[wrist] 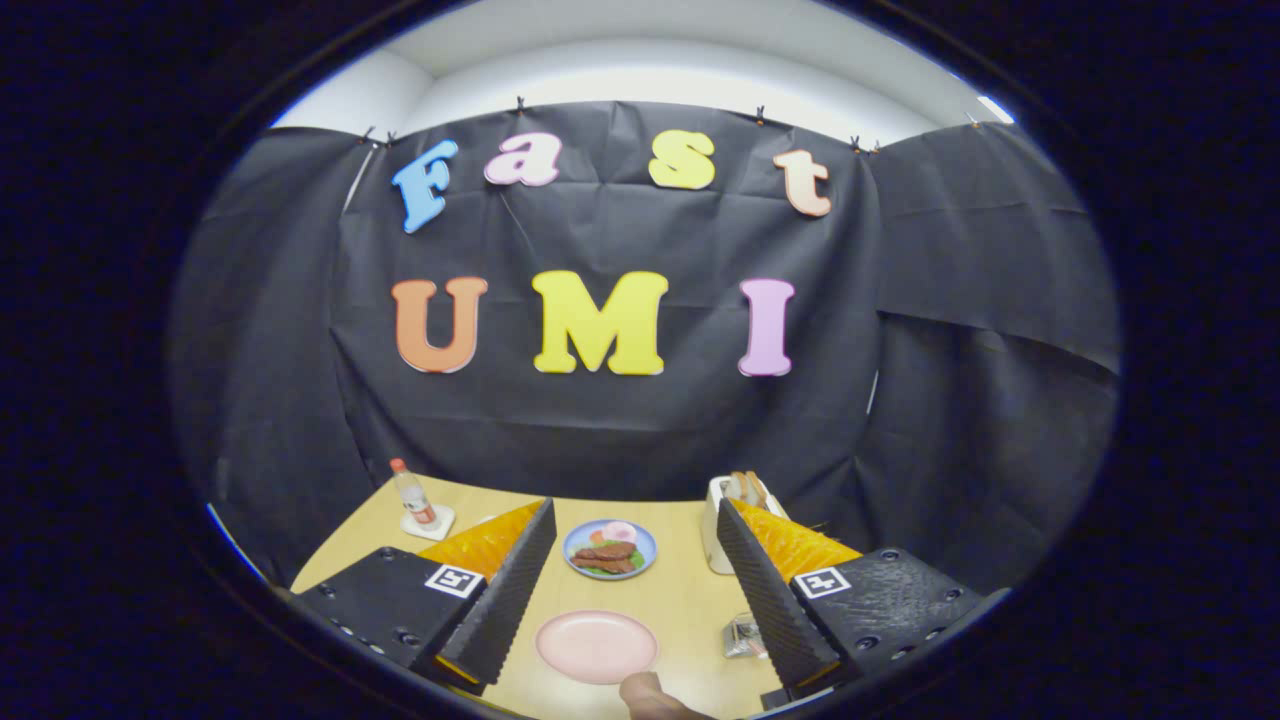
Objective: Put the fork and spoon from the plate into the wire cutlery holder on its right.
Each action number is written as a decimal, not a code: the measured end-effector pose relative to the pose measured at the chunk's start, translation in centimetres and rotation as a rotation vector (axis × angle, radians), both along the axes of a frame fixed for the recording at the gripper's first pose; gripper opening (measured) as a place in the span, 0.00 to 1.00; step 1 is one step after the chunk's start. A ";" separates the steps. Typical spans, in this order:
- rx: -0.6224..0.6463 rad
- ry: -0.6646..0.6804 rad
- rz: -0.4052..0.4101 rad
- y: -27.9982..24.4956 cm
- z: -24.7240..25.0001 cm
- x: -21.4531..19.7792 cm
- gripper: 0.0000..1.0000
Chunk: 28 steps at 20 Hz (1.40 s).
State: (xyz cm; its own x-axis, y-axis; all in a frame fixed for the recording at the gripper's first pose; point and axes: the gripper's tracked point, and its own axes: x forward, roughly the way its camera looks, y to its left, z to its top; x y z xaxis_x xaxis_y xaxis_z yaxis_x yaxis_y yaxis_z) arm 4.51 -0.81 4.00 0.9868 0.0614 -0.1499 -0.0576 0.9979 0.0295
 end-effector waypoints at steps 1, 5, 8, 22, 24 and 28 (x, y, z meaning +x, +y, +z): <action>0.002 -0.028 0.007 0.2 0.3 -0.5 0.97; -0.042 -0.072 0.012 0.4 -0.3 -1.9 0.96; -0.052 -0.070 0.011 0.8 -0.4 -2.1 0.96; -0.026 -0.047 -0.055 0.3 -0.7 -3.6 0.96; -0.025 -0.043 -0.064 0.5 -0.8 -3.9 0.96; -0.022 -0.047 -0.073 1.0 -0.8 -4.4 0.96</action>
